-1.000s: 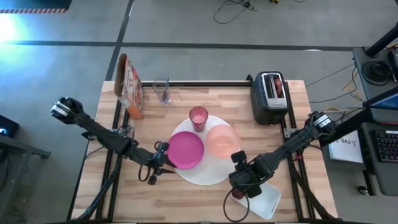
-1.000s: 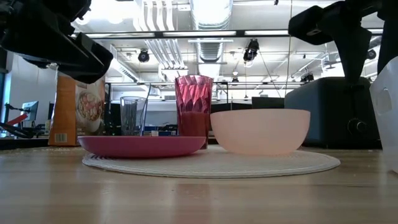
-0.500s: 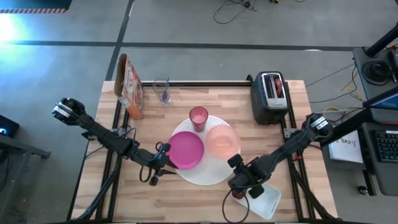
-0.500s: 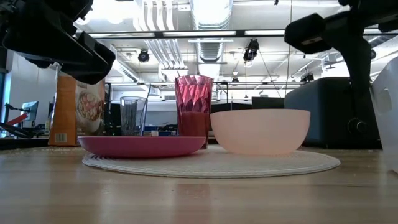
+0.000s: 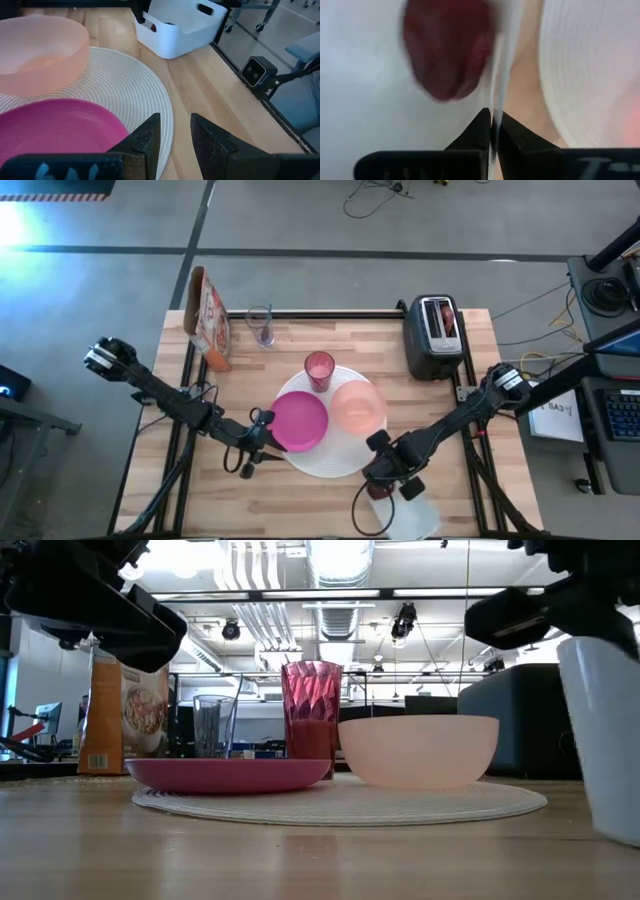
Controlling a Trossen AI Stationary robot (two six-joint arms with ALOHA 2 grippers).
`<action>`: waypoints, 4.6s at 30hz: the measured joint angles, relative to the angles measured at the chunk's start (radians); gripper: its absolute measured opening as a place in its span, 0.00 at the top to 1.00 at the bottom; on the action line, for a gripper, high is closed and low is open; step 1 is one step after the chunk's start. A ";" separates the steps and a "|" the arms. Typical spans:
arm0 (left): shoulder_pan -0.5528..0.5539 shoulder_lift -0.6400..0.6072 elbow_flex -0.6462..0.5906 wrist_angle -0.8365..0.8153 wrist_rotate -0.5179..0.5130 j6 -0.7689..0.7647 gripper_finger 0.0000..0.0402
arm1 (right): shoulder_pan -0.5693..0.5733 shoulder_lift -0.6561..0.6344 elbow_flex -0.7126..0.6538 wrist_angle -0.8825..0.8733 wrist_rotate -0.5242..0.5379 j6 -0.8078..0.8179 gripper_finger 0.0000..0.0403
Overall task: Arrange a breakfast setting
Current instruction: Move the white bin to the bottom right of the table
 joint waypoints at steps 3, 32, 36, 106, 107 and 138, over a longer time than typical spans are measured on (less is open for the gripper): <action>0.000 0.000 0.000 0.004 0.000 0.000 0.77 | 0.001 0.000 -0.001 -0.046 -0.047 -0.003 0.98; 0.000 0.000 0.000 0.011 0.001 0.008 0.77 | 0.139 -0.009 -0.123 -0.364 -0.300 0.421 0.98; 0.000 0.000 0.000 0.018 0.001 0.008 0.77 | 0.164 -0.013 -0.150 -0.369 -0.305 0.422 0.98; 0.000 0.000 0.020 0.048 -0.038 0.056 0.77 | 0.244 -0.261 -0.286 -0.219 -0.220 0.880 0.88; 0.000 0.000 0.020 0.048 -0.051 0.056 0.77 | 0.244 -0.256 -0.287 -0.219 -0.221 0.896 0.88; 0.000 0.000 0.119 -0.048 -0.169 0.105 0.77 | 0.253 -0.307 -0.281 -0.235 -0.225 0.900 0.72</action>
